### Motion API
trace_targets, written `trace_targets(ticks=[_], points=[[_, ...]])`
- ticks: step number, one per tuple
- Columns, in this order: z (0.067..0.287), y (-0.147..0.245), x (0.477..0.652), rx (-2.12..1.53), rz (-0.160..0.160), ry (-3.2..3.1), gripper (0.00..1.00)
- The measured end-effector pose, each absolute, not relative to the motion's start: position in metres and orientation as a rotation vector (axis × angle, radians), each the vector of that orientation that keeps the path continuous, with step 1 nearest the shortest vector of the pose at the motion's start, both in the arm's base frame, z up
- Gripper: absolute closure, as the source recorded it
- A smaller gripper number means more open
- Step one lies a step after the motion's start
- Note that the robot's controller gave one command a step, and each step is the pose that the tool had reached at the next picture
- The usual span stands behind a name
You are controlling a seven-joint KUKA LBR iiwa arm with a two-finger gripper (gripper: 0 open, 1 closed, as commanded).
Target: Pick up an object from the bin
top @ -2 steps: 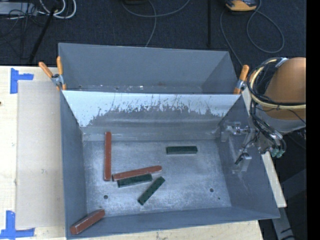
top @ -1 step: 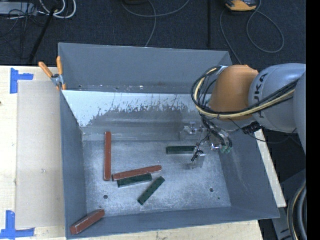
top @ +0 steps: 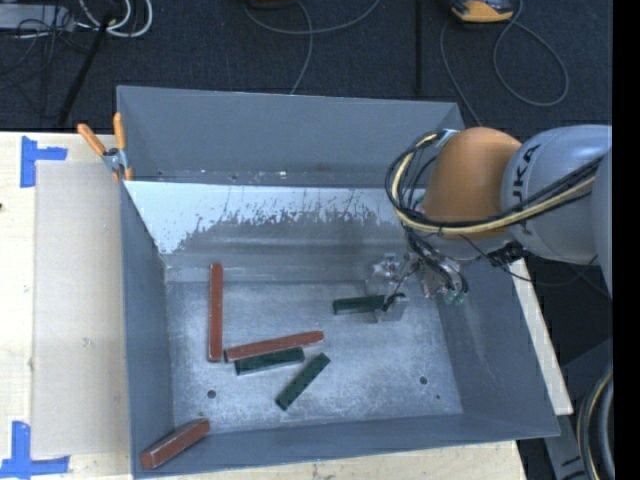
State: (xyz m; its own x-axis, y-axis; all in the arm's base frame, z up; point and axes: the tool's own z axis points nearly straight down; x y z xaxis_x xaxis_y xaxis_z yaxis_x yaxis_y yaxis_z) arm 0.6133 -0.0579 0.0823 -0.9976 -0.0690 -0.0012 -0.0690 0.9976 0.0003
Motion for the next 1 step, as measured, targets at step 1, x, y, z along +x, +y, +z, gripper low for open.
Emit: trace_targets(ticks=[1], points=[[0.2054, -0.0218, 0.618, -0.113, 0.0, 3.13, 1.0]])
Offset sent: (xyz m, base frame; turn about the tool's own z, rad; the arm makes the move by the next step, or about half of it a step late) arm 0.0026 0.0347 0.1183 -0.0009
